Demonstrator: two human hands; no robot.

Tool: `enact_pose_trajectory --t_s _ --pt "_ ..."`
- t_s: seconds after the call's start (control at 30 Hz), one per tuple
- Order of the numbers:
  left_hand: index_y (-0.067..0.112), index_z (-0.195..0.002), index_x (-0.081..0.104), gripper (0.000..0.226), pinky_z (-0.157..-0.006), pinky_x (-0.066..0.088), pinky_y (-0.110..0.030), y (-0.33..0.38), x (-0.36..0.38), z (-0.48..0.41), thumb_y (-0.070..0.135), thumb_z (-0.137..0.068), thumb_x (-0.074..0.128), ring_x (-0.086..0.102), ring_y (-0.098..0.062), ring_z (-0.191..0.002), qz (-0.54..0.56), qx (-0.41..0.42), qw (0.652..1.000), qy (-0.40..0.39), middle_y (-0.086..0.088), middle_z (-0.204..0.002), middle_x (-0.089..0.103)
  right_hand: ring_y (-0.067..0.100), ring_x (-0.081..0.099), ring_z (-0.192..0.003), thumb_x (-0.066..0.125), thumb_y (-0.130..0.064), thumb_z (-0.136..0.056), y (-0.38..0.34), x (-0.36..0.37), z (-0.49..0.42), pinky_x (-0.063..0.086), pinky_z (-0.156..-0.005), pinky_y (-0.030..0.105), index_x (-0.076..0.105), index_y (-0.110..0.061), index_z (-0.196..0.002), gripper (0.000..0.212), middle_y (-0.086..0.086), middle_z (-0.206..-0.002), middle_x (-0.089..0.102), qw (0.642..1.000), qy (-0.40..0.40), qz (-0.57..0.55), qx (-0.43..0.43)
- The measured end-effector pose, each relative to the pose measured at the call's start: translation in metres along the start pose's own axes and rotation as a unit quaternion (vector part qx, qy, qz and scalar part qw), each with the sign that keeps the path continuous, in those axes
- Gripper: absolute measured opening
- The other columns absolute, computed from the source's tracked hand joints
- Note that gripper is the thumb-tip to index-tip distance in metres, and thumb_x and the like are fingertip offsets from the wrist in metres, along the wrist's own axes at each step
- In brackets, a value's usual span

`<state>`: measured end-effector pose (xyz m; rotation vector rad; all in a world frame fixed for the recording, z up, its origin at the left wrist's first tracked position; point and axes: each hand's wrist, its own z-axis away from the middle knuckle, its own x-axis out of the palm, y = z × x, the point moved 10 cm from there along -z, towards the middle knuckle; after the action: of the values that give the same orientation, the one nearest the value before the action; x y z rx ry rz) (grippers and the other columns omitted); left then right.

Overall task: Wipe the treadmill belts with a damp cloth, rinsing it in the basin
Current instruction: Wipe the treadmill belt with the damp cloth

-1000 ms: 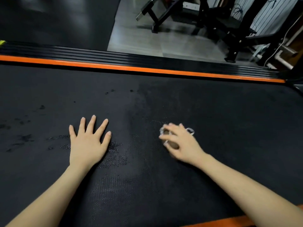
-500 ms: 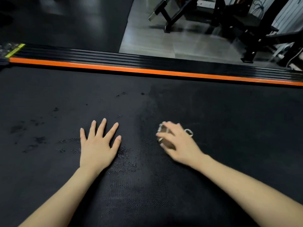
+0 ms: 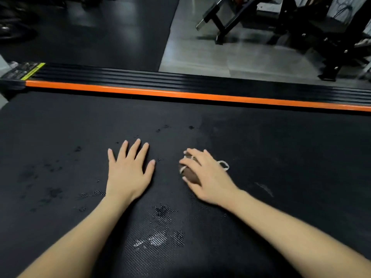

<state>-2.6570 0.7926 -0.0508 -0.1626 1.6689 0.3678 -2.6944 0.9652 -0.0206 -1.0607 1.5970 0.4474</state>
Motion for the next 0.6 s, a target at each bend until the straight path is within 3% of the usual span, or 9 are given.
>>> enact_pose_trajectory --t_s 0.1,0.17,0.23,0.27,0.33,0.4,0.47,0.53,0.6 --pt "0.025 -0.147 0.034 0.073 -0.115 0.009 -0.057 0.000 0.000 0.000 0.058 -0.087 0.008 0.019 -0.027 -0.144 0.001 0.010 1.000 0.010 0.000 -0.154 0.030 0.033 0.049 -0.118 0.054 -0.033 -0.082 0.100 -0.026 -0.013 0.037 -0.099 0.053 0.057 -0.013 -0.113 0.036 0.014 -0.123 0.054 0.989 0.050 0.063 0.122" --pt "0.024 -0.146 0.036 0.071 -0.114 0.010 -0.058 0.000 0.001 0.000 0.056 -0.089 0.010 0.020 -0.029 -0.143 -0.002 0.007 1.000 0.009 -0.001 -0.153 0.032 0.038 0.049 -0.114 0.054 -0.031 -0.087 0.170 -0.045 -0.014 0.037 -0.097 0.053 0.055 -0.010 -0.115 0.036 0.018 -0.122 0.053 0.948 0.092 0.090 0.291" --pt "0.024 -0.146 0.036 0.070 -0.114 0.010 -0.058 0.002 0.001 0.000 0.056 -0.089 0.011 0.021 -0.029 -0.143 -0.004 0.008 1.000 0.009 -0.001 -0.153 0.033 0.039 0.051 -0.108 0.056 -0.032 -0.087 0.186 -0.046 -0.022 0.038 -0.094 0.050 0.057 -0.010 -0.114 0.034 0.019 -0.119 0.054 0.900 0.117 0.110 0.405" --pt "0.024 -0.146 0.036 0.069 -0.114 0.010 -0.058 0.003 0.001 0.000 0.056 -0.089 0.011 0.021 -0.029 -0.143 -0.003 0.008 1.000 0.008 -0.001 -0.152 0.033 0.038 0.054 -0.104 0.056 -0.032 -0.086 0.172 -0.039 -0.038 0.041 -0.090 0.047 0.060 -0.011 -0.109 0.031 0.018 -0.114 0.057 0.899 0.114 0.120 0.406" --pt "0.024 -0.145 0.037 0.069 -0.114 0.011 -0.058 0.002 0.000 0.000 0.055 -0.089 0.012 0.022 -0.029 -0.143 -0.003 0.005 1.000 0.008 -0.001 -0.152 0.034 0.035 0.056 -0.098 0.055 -0.032 -0.083 0.111 -0.009 -0.086 0.045 -0.084 0.045 0.064 -0.014 -0.097 0.026 0.014 -0.105 0.060 0.942 0.101 0.096 0.306" --pt "0.025 -0.145 0.038 0.069 -0.114 0.012 -0.058 0.002 0.000 0.000 0.055 -0.089 0.013 0.023 -0.028 -0.143 -0.004 0.007 1.000 0.005 0.000 -0.152 0.035 0.035 0.054 -0.106 0.058 -0.029 -0.082 0.045 0.029 -0.113 0.042 -0.090 0.047 0.066 -0.011 -0.099 0.026 0.016 -0.112 0.060 0.982 0.072 0.034 0.173" --pt "0.025 -0.144 0.039 0.068 -0.114 0.013 -0.057 0.000 0.000 0.001 0.056 -0.089 0.013 0.023 -0.027 -0.143 -0.001 0.010 1.000 0.004 0.000 -0.152 0.035 0.036 0.048 -0.120 0.062 -0.023 -0.084 0.023 0.038 -0.118 0.036 -0.101 0.048 0.064 -0.009 -0.108 0.028 0.019 -0.125 0.056 0.995 0.036 -0.008 0.097" --pt "0.025 -0.144 0.040 0.068 -0.115 0.013 -0.056 0.000 -0.002 0.001 0.056 -0.090 0.014 0.024 -0.027 -0.143 0.002 0.010 1.000 0.007 0.001 -0.151 0.036 0.036 0.048 -0.121 0.063 -0.019 -0.082 0.056 0.022 -0.109 0.037 -0.103 0.045 0.064 -0.008 -0.108 0.028 0.019 -0.128 0.054 0.996 0.029 0.009 0.082" --pt "0.025 -0.145 0.039 0.067 -0.115 0.013 -0.057 0.000 -0.001 0.002 0.056 -0.090 0.014 0.023 -0.027 -0.143 0.000 0.009 1.000 0.004 0.001 -0.152 0.035 0.036 0.050 -0.117 0.059 -0.021 -0.084 0.126 -0.005 -0.091 0.039 -0.099 0.045 0.065 -0.008 -0.105 0.025 0.019 -0.125 0.055 0.982 0.056 0.059 0.168"
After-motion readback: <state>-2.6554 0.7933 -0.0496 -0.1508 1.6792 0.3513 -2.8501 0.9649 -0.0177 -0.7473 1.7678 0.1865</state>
